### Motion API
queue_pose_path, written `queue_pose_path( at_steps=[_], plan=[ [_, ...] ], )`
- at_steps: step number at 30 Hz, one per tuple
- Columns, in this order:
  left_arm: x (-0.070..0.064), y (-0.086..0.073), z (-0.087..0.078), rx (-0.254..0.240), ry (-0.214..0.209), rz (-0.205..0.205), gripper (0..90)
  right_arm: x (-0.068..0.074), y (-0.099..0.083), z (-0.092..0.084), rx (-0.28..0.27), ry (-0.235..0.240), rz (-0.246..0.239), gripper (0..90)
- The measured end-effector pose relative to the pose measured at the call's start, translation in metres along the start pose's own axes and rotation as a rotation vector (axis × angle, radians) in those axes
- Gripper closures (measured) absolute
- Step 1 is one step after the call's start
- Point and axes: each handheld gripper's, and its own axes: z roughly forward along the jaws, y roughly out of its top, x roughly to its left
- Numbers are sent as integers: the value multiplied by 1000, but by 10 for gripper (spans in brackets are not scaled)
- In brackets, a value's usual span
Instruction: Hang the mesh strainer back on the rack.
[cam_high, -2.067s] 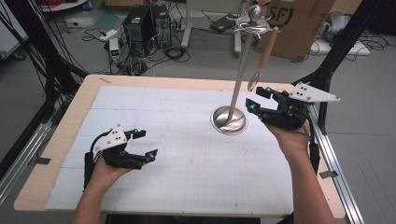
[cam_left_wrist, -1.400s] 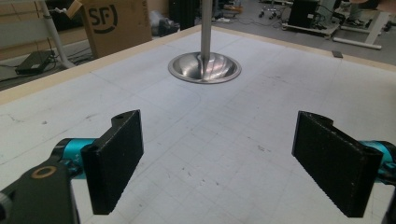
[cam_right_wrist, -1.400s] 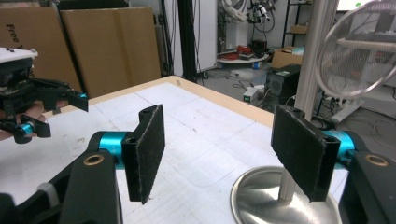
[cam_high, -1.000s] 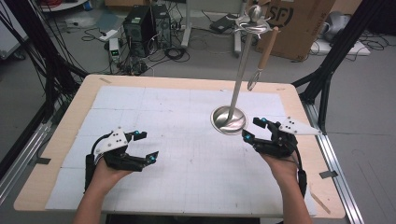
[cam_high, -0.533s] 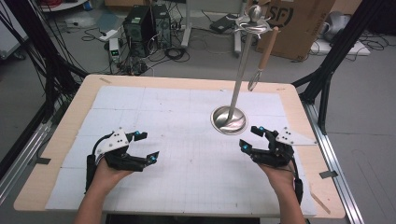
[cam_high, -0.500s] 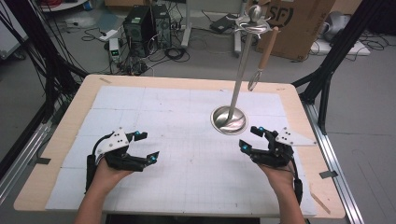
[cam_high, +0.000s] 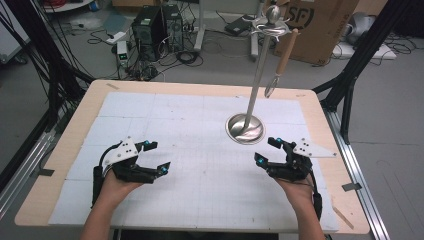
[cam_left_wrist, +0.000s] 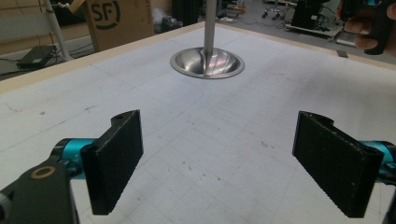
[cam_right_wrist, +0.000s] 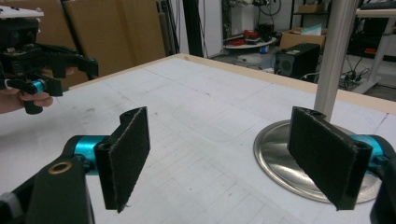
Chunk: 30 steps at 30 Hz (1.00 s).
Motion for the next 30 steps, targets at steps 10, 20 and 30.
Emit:
queue_pose_path(
  at_steps=[10,20,30],
  plan=[
    [-2,0,0,-4,-7,2,168,3,-5,2,35,-5,-1,188],
    [-2,-1,-1,-4,0,2,168,4,-6,5,40,0,0,188],
    [-2,-3,-2,6,5,-2,168,2,-7,8,34,11,13,188]
  ],
)
